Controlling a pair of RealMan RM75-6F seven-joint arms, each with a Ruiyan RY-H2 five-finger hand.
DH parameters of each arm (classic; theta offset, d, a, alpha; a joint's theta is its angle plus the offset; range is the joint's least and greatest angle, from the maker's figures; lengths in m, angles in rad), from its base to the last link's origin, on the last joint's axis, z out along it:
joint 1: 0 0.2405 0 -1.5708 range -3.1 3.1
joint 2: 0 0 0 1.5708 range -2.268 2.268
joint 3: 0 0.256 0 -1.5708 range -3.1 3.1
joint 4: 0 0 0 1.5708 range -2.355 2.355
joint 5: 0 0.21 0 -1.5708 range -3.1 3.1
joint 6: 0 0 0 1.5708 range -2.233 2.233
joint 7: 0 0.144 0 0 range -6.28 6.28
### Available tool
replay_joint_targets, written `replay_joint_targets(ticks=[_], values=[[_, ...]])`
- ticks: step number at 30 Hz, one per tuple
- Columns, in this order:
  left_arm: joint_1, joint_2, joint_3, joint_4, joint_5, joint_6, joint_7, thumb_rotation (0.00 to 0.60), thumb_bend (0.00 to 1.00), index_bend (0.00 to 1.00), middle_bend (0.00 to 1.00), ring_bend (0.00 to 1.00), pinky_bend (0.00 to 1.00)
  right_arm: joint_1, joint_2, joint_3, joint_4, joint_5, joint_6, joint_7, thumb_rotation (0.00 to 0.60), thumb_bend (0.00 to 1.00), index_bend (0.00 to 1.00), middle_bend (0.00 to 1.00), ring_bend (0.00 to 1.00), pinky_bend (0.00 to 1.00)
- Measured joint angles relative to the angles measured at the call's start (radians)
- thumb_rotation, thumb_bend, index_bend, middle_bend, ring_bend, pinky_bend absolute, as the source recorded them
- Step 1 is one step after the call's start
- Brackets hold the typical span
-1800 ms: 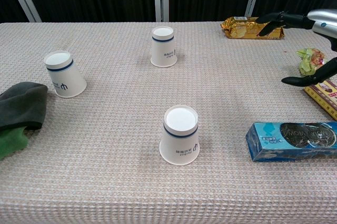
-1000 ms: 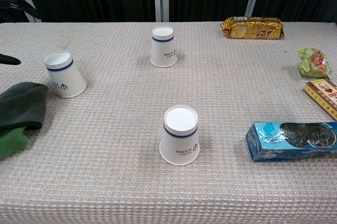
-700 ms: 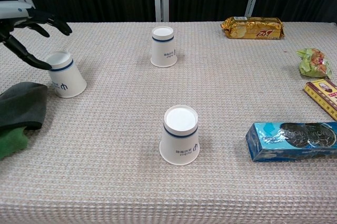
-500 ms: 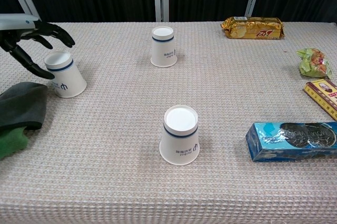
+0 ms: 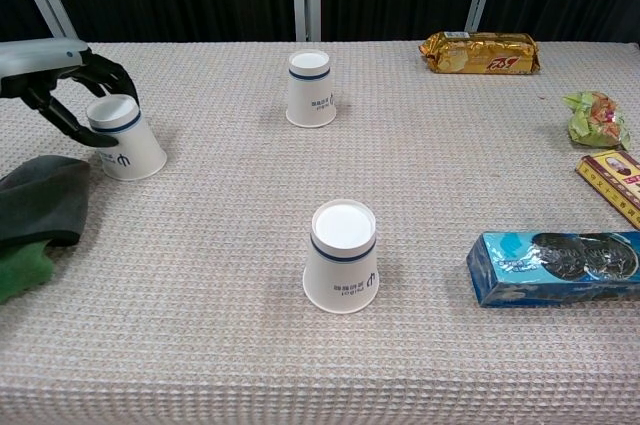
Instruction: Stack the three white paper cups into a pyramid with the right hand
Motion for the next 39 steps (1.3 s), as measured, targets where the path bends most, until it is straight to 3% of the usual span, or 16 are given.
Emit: replay_joint_targets(ticks=[9,22,26,29,35,39], values=[[-0.029,0.004,-0.037,-0.114,0.020,0.050,0.006,0.600,0.29,0.49,0.49,0.26,0.22,-0.004,-0.001,-0.001,0.003,-0.004,0.000,0.002,0.600,0.17,0.16,0.24,0.07,0.12],[-0.107,-0.132,-0.047,-0.044,-0.012,-0.001,0.041,0.600,0.29,0.45,0.46,0.26,0.21,-0.016,-0.003,-0.001,0.028,0.002,0.004,0.033,0.600,0.17,0.16,0.24,0.07,0.13],[-0.117,-0.161,-0.045,-0.020,-0.008,0.007,0.046,0.600,0.24,0.32,0.28,0.16,0.18,-0.017,-0.001,0.000,0.028,0.009,-0.005,0.034,0.600,0.17,0.14,0.22,0.07,0.13],[-0.118,-0.157,-0.038,-0.023,-0.006,0.012,0.071,0.600,0.20,0.22,0.17,0.11,0.16,-0.010,0.010,0.001,0.012,0.013,-0.025,0.025,0.600,0.15,0.05,0.17,0.07,0.13],[-0.083,-0.123,-0.030,-0.089,0.002,0.098,0.108,0.600,0.19,0.18,0.14,0.11,0.16,0.041,0.056,0.021,-0.069,0.025,-0.103,-0.026,0.600,0.09,0.00,0.10,0.05,0.13],[-0.033,-0.087,-0.020,-0.143,0.020,0.200,0.132,0.600,0.18,0.18,0.14,0.11,0.16,0.117,0.077,0.064,-0.123,0.056,-0.199,-0.064,0.600,0.17,0.00,0.11,0.05,0.13]])
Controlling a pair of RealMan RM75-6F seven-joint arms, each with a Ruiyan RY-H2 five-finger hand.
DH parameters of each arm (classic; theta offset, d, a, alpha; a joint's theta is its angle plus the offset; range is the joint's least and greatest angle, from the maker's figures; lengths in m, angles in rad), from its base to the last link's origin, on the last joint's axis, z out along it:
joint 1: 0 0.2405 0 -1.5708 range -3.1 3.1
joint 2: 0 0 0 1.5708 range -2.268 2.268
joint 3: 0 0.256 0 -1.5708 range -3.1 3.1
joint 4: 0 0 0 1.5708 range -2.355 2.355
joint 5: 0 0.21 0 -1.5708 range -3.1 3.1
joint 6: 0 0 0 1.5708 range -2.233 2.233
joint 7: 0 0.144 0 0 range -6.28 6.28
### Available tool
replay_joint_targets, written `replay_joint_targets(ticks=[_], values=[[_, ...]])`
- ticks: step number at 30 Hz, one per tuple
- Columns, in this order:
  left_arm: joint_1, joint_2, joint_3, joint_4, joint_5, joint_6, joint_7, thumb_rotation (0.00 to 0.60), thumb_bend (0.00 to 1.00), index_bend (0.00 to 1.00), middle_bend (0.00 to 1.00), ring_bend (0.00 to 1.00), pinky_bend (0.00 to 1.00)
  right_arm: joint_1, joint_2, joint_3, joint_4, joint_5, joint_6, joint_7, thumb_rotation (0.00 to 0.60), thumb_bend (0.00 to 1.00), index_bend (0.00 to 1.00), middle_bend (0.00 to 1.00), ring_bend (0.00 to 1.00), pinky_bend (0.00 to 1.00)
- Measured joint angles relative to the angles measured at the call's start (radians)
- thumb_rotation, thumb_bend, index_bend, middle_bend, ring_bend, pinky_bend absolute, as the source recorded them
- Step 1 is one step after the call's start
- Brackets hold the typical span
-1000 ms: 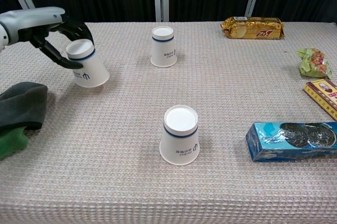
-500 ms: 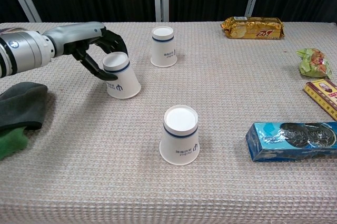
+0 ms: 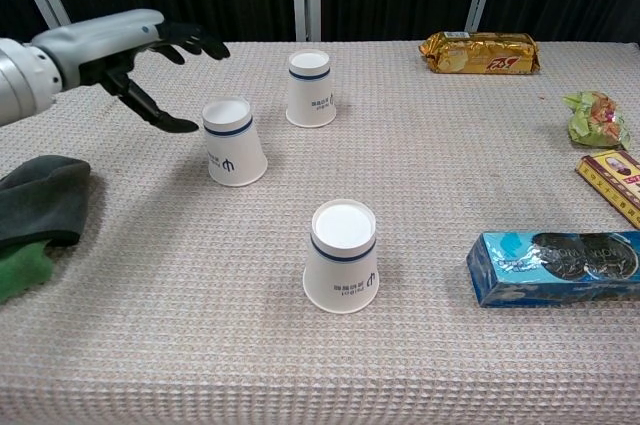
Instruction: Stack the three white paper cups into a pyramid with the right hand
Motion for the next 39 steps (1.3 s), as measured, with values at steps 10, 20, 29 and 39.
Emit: replay_joint_targets(ticks=[10,20,29,39], values=[[0.177,0.150,0.058,-0.128,0.027,0.221,0.097,0.600,0.17,0.19,0.16,0.11,0.16,0.304,-0.042,0.152,-0.014,0.280,-0.362,-0.176,0.600,0.20,0.01,0.16,0.05,0.13],[0.275,0.196,0.114,-0.154,0.103,0.312,0.043,0.600,0.17,0.21,0.17,0.11,0.16,0.676,-0.277,0.186,0.266,0.671,-0.612,-0.448,0.600,0.16,0.03,0.17,0.05,0.13],[0.317,0.213,0.122,-0.126,0.116,0.332,-0.011,0.600,0.17,0.21,0.17,0.11,0.16,0.893,-0.505,0.138,0.591,0.799,-0.754,-0.558,0.600,0.18,0.14,0.22,0.06,0.13],[0.337,0.205,0.110,-0.080,0.121,0.329,-0.062,0.600,0.17,0.21,0.17,0.11,0.16,0.970,-0.609,0.111,0.760,0.799,-0.820,-0.531,0.600,0.21,0.17,0.23,0.06,0.13]])
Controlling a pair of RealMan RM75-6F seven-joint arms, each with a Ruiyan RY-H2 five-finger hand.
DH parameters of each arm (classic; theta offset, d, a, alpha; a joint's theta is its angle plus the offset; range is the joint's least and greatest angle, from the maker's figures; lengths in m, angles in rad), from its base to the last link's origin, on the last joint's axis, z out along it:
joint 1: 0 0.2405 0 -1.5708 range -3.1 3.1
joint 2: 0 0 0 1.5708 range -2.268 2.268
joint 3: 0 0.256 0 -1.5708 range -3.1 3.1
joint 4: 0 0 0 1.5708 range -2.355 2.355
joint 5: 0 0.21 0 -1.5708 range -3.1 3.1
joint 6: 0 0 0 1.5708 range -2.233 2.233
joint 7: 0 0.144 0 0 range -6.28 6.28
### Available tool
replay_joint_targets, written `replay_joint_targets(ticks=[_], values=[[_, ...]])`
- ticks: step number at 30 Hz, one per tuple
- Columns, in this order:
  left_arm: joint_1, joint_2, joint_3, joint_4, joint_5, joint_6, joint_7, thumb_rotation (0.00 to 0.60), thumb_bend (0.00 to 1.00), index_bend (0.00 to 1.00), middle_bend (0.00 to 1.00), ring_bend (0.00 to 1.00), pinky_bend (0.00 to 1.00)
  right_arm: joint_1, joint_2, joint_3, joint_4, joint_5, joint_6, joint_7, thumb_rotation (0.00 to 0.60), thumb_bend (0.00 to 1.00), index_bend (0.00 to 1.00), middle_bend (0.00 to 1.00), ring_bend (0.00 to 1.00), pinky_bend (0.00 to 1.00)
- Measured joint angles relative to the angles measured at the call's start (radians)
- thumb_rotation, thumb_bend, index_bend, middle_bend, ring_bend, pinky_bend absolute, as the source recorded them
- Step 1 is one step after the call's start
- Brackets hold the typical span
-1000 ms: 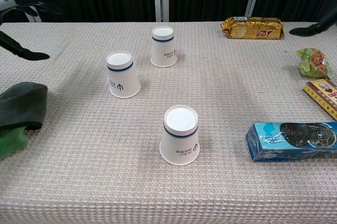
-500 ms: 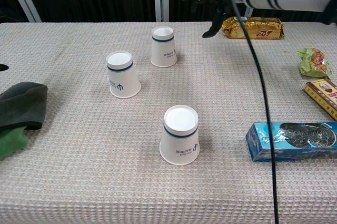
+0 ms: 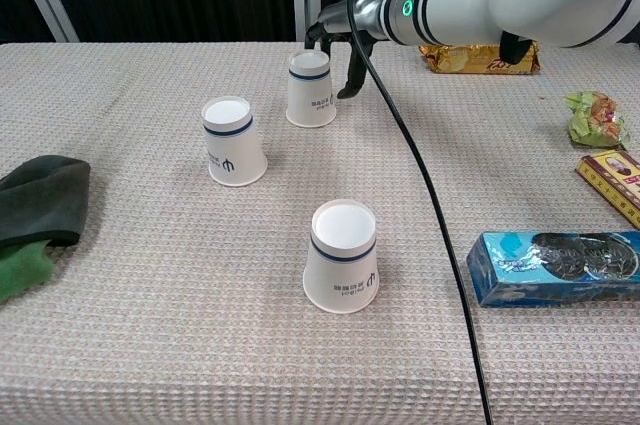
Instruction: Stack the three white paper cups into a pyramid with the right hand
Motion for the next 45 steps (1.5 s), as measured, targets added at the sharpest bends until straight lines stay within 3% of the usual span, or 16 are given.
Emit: replay_joint_targets(ticks=[8,15,19,23,35,38,45], values=[[0.019,0.007,-0.009,0.007,0.006,0.011,-0.023,0.600,0.17,0.21,0.17,0.11,0.16,0.046,-0.066,0.014,0.096,-0.044,-0.021,0.053,0.600,0.21,0.20,0.25,0.07,0.13],[0.034,0.009,-0.013,0.012,0.014,0.024,-0.039,0.600,0.17,0.21,0.17,0.11,0.16,0.057,-0.091,0.011,0.135,-0.106,-0.014,0.079,0.600,0.33,0.44,0.41,0.17,0.17],[0.040,0.009,-0.012,0.017,0.023,0.028,-0.044,0.600,0.17,0.21,0.17,0.11,0.16,0.040,-0.076,0.008,0.113,-0.129,0.018,0.087,0.600,0.34,0.46,0.42,0.18,0.17],[0.045,0.010,-0.015,0.023,0.027,0.030,-0.050,0.600,0.17,0.21,0.17,0.11,0.16,0.011,-0.029,0.005,0.022,-0.158,0.066,0.095,0.600,0.34,0.47,0.41,0.18,0.17],[0.061,0.015,-0.008,0.018,0.045,0.033,-0.063,0.600,0.16,0.21,0.17,0.11,0.16,-0.129,0.195,-0.063,-0.513,-0.282,0.278,0.044,0.600,0.30,0.45,0.38,0.18,0.18],[0.064,0.015,-0.007,0.012,0.053,0.037,-0.064,0.600,0.16,0.21,0.17,0.11,0.16,-0.151,0.192,-0.083,-0.547,-0.301,0.327,0.002,0.600,0.30,0.44,0.37,0.18,0.18],[0.072,0.019,-0.006,0.006,0.063,0.045,-0.068,0.600,0.16,0.21,0.17,0.11,0.16,-0.158,0.122,-0.094,-0.511,-0.289,0.364,-0.083,0.600,0.30,0.43,0.37,0.18,0.17]])
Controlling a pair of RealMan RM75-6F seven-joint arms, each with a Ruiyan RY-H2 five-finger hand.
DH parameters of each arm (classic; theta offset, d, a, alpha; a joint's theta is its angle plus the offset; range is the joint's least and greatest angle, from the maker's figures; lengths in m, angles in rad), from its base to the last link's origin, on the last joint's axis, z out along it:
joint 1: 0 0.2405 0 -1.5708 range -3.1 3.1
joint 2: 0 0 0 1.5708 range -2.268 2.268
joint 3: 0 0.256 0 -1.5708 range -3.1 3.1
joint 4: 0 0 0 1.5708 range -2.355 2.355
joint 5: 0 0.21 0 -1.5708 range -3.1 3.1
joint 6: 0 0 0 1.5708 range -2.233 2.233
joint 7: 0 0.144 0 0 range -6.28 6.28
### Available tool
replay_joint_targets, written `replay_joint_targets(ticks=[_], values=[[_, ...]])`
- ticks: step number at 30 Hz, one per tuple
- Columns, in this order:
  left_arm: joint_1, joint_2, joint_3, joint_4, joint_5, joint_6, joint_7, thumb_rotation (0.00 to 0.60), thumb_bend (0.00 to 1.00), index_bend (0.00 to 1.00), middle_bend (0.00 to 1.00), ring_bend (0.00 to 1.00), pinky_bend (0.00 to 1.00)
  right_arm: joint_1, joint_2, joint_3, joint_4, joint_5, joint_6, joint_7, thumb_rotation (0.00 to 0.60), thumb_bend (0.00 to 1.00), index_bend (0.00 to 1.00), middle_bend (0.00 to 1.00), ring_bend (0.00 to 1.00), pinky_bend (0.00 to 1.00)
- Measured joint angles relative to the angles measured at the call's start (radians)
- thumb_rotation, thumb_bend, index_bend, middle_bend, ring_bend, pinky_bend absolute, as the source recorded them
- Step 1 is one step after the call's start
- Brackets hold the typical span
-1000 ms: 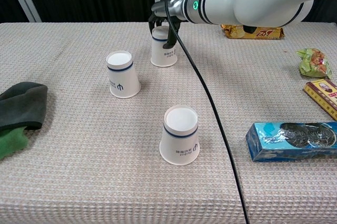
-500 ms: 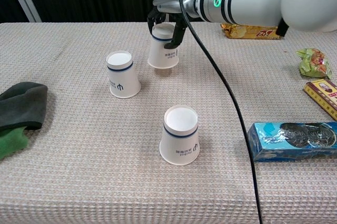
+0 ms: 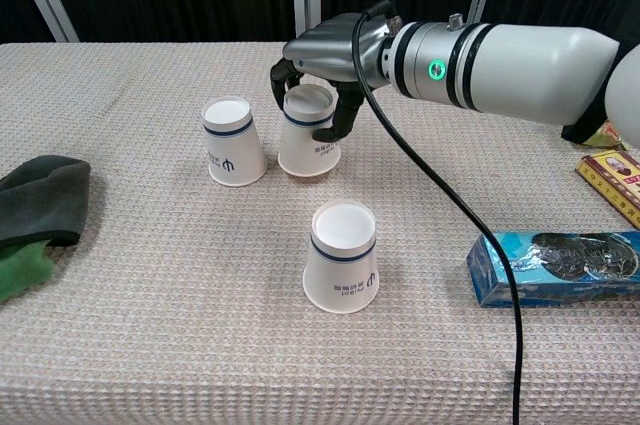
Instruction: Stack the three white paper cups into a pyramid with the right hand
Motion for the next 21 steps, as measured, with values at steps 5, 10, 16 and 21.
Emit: replay_joint_targets(ticks=[5,10,16,21], values=[[0.001,-0.002,-0.001,0.004,0.002,-0.005,-0.006,0.600,0.16,0.21,0.17,0.11,0.16,0.008,-0.038,0.009,0.041,0.021,-0.010,-0.017,0.600,0.30,0.42,0.36,0.17,0.17],[0.003,-0.002,-0.002,0.006,0.003,-0.005,-0.009,0.600,0.16,0.21,0.17,0.11,0.16,0.021,-0.082,0.026,0.079,0.031,-0.022,-0.024,0.600,0.30,0.41,0.36,0.17,0.17],[0.007,-0.001,-0.003,0.007,0.004,-0.004,-0.013,0.600,0.16,0.21,0.17,0.11,0.16,0.032,-0.112,0.037,0.108,0.033,-0.034,-0.029,0.600,0.30,0.40,0.36,0.17,0.16],[0.011,-0.002,-0.003,0.010,0.006,-0.002,-0.016,0.600,0.16,0.21,0.17,0.11,0.16,0.029,-0.117,0.040,0.111,0.041,-0.037,-0.031,0.600,0.30,0.37,0.35,0.17,0.16]])
